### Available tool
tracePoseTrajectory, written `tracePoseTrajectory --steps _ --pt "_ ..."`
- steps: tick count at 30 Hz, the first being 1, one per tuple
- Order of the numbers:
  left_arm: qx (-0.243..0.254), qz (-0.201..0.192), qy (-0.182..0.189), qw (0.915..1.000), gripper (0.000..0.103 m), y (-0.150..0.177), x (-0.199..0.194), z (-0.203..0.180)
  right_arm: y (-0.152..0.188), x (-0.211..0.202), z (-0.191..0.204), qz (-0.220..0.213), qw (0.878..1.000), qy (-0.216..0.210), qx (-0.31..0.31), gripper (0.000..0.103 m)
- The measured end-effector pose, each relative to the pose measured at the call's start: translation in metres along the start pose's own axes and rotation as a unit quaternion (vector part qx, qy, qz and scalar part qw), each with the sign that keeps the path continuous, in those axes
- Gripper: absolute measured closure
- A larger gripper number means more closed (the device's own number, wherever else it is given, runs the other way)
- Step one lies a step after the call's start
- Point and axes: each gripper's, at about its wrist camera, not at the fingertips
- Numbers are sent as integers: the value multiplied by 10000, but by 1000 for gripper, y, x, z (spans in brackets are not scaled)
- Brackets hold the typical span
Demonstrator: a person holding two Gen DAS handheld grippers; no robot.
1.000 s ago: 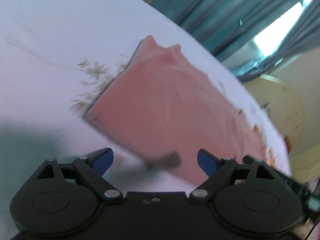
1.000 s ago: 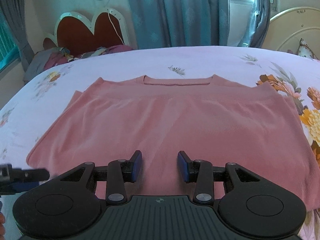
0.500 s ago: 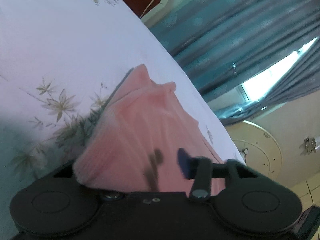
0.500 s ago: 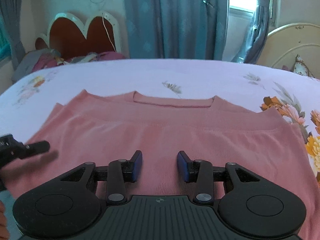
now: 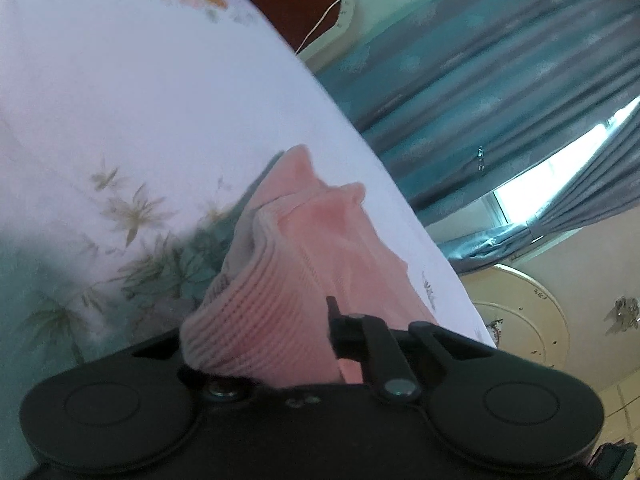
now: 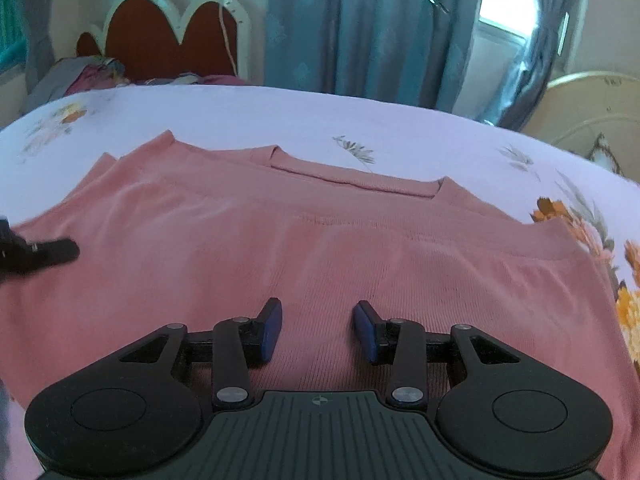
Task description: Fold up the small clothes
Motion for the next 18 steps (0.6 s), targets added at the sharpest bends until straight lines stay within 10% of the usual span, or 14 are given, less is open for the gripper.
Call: tracePoseTrajectory --steps 8,18 --pt "1631 -283 17 9862 93 -13 -11 -94 -12 -36 -48 -335 9942 -624 814 64" --pt "3564 325 1286 9249 93 78 32 -271 -5 -98 -181 -561 9813 -349 1808 63"
Point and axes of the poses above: each gripper's, at about its wrist camera, not at the fingertips, and x roughly the way its jaws point, z to its left, y to its underside, and after that the axes turned 11 degrees about x, right-handed
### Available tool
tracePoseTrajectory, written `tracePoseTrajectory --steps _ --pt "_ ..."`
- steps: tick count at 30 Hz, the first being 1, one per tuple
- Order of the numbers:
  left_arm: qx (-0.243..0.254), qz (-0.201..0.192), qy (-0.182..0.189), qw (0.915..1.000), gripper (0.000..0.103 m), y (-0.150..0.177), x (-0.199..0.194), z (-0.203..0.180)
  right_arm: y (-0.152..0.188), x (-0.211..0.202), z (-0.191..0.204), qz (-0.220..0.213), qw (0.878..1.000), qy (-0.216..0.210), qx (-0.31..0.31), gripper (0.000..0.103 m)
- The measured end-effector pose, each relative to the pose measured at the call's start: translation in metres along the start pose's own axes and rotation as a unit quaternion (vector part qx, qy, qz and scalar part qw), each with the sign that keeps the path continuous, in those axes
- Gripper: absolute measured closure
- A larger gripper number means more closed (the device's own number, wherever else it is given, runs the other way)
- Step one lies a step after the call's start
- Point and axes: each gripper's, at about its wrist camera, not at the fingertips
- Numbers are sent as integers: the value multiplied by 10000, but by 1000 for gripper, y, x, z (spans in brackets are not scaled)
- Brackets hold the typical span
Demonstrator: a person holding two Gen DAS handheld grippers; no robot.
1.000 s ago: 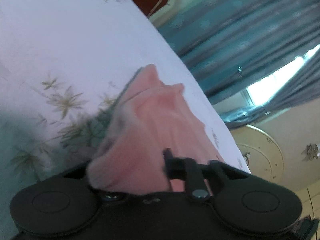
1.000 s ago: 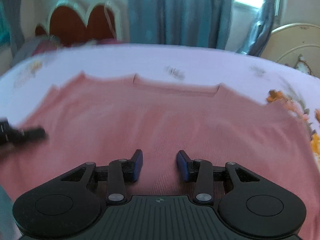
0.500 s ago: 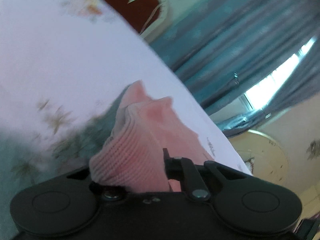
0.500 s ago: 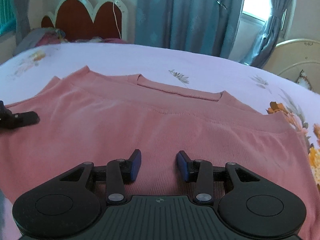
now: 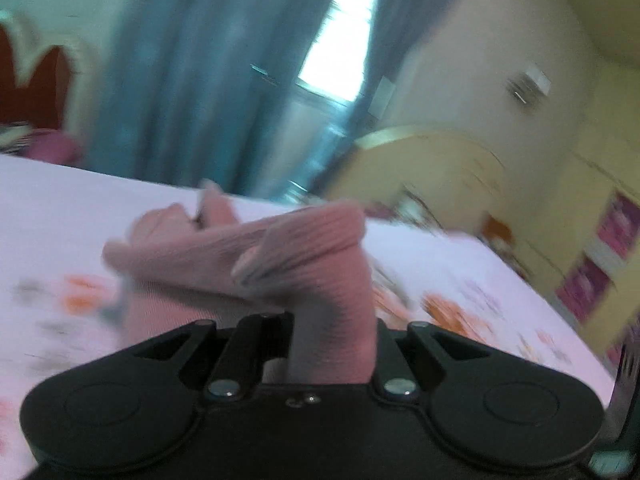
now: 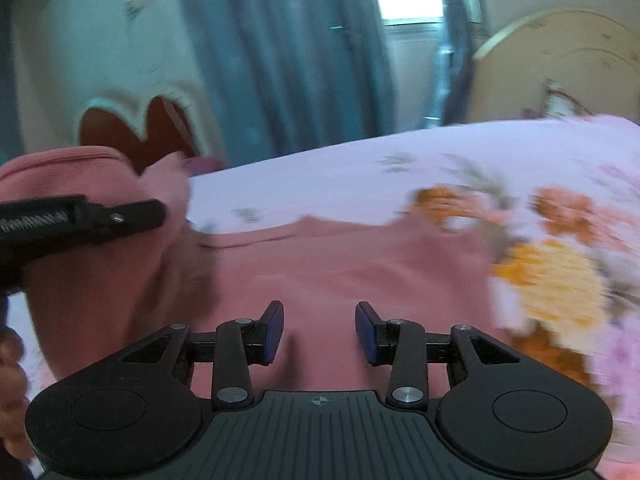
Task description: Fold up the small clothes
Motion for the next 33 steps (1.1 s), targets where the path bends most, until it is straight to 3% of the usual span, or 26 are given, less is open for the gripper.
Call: tracePoseTrajectory --steps 3,5,7,9,10,11,14,18,23,29,31,33 --pt "456 683 302 9962 91 27 40 -48 -6 -13 -44 12 9993 243 266 63" --pt "864 1170 473 9882 78 49 54 -71 -8 -22 -65 57 9987 255 431 63" --pt "1333 1250 470 9820 76 65 47 -87 -9 -27 -76 74 9984 171 531 63" --pt "1505 1203 539 9798 59 68 32 -89 -14 -30 -80 75 9982 -6 595 63" --pt "1511 1220 560 9794 42 68 26 -86 -15 -31 -80 97 9979 -103 629 63" --pt "1487 1183 541 9803 37 68 17 -82 -17 -29 -79 137 9976 -202 648 63" --pt "1402 1117 440 9828 37 66 -11 -69 -19 -19 -71 320 9961 -510 651 63" --pt "1074 904 -81 9901 36 57 -36 -45 -16 11 -65 603 9939 -620 685 63" --pt "577 873 -713 9920 36 45 -37 -8 -16 45 -71 865 9910 -586 834 63" --pt "289 851 -1023 9907 36 41 -36 18 -14 56 -61 930 9904 -743 710 64" --pt "304 847 -1071 9902 36 40 -32 20 -15 57 -60 944 9907 -742 644 94" --pt "343 804 -1063 9905 36 38 -26 17 -19 49 -61 785 9928 -695 586 94"
Point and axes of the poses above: each gripper's, at about its wrist camera, not at the fingertips, and x roughly the way its jaws point, z to its left, y to its underside, and after that the axes turned 11 degrees about x, right-handed
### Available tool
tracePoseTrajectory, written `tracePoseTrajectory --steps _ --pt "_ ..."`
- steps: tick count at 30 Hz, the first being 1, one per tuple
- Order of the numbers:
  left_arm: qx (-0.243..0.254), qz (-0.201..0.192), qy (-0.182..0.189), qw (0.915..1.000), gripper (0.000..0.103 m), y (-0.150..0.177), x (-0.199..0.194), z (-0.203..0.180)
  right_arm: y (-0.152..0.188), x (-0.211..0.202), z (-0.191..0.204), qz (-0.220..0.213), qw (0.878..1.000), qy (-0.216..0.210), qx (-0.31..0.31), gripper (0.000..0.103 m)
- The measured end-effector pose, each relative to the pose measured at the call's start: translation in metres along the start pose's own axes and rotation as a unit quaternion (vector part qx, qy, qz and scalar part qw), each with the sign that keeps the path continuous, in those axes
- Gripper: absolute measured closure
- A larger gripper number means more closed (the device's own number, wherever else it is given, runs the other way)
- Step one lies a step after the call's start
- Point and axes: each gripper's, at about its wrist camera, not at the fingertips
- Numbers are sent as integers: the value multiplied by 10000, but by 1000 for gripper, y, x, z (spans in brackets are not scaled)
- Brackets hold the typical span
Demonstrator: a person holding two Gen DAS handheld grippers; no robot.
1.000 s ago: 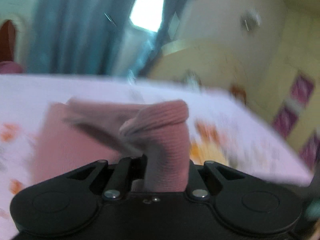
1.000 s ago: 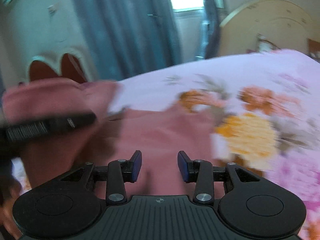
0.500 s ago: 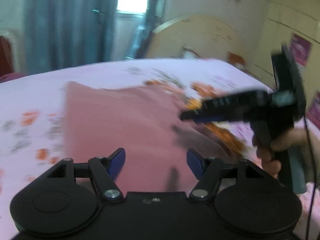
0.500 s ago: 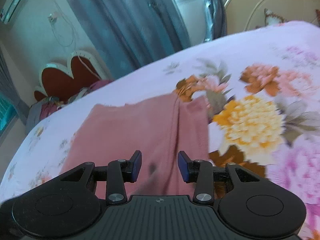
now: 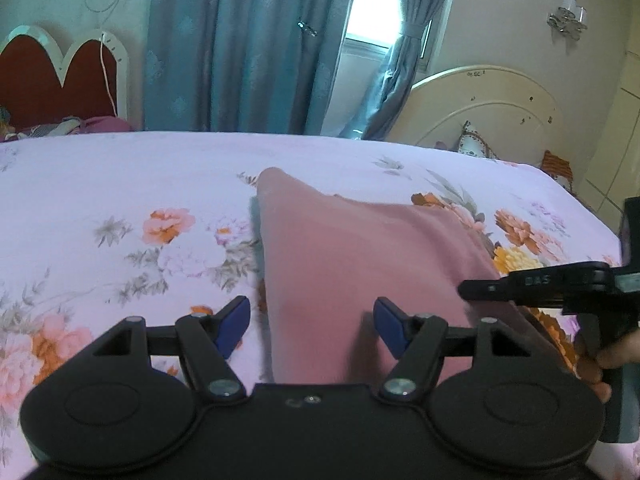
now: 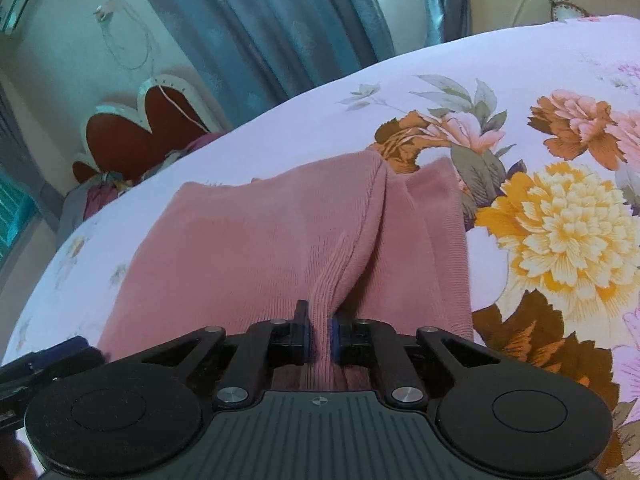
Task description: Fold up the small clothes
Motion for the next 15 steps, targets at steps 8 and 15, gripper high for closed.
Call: tracePoseTrajectory --steps 8,15 --pt "71 15 386 9992 34 -4 19 -21 4 -35 -17 -474 9972 551 -148 95" --pt "-3 284 278 9992 30 12 33 -22 1 -42 -27 -328 9987 284 253 94"
Point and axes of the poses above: each gripper's, at about its wrist camera, not at the fingertips, and x roughly the way its jaws point, z to its left, y to its underside, and after that the axes turned 11 degrees about x, right-handed
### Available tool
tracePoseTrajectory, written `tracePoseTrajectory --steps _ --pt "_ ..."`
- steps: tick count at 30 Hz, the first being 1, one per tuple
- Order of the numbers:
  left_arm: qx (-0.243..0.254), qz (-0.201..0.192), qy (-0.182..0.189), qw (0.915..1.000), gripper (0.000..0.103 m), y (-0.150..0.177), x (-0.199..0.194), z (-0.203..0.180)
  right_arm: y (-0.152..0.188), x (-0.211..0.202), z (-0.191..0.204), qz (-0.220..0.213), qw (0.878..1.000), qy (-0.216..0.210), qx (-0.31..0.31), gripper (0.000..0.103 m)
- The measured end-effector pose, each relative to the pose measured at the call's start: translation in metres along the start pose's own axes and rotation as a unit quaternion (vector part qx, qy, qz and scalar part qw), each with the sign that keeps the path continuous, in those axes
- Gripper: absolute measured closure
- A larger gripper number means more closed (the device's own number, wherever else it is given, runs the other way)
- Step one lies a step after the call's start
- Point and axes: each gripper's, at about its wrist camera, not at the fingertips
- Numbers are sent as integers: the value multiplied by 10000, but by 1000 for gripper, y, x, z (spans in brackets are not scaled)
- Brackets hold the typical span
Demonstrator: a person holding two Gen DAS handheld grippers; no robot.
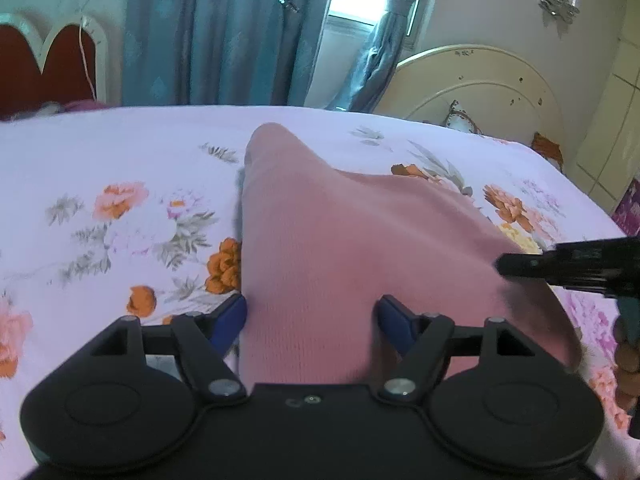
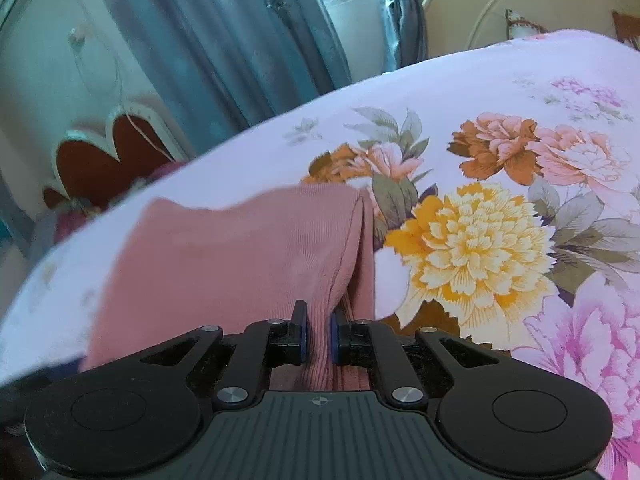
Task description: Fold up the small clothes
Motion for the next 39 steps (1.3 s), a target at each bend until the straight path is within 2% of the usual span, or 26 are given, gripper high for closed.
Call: tracePoseTrajectory --steps 6,7,8,10,15,17,19,21,23,29,30,32,33,35,37,39 --pt "-11 61 98 9999 30 5 -9 2 22 -44 -2 177 9998 3 -67 94" --pt "-41 84 117 9999 30 8 -10 2 25 -49 -1 207 9998 -12 -43 92" --pt "-64 106 132 9998 30 9 -10 2 31 -52 -2 239 9997 -16 -28 87" --pt "-101 158 166 9997 30 13 -9 1 42 -58 -1 265 9996 -28 -61 53" --pt "-120 201 195 9995 30 18 -10 1 64 -64 7 400 9985 -107 -352 51" --pt "-136 213 199 9995 30 18 -10 0 71 -64 11 478 9973 -58 -562 60" --pt "-122 218 188 9995 30 19 -10 -1 74 -61 12 558 9960 86 -696 84" --pt "-113 219 172 9995 30 20 -10 -2 72 -59 7 604 9960 59 -654 87" --pt "-105 221 158 9996 30 20 -11 -4 69 -61 9 590 9958 18 -701 96" --pt "-131 240 188 9994 30 19 -13 -6 63 -83 27 211 9906 227 -1333 97" --pt "-123 265 171 9994 30 19 -14 -8 62 -86 27 170 9893 324 -1409 103" --pt "-131 409 174 9989 30 22 -10 -10 65 -81 17 174 9843 858 -1533 103" --pt "-164 474 230 9985 30 26 -8 -10 65 -72 4 448 9844 1045 -1346 103" --pt "-25 439 194 9988 30 30 -10 -15 65 -72 -11 509 9891 974 -976 103" --pt "28 456 223 9987 30 31 -12 -17 60 -84 -11 250 9948 635 -759 103" --pt "45 482 239 9985 30 31 -13 -17 55 -86 -7 237 9966 430 -667 103"
Point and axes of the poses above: each gripper's, at about its wrist camera, not at the fingertips, and x roughly the way its jaws point, z to its left, y to its underside, and after that the axes turned 11 degrees about x, right-handed
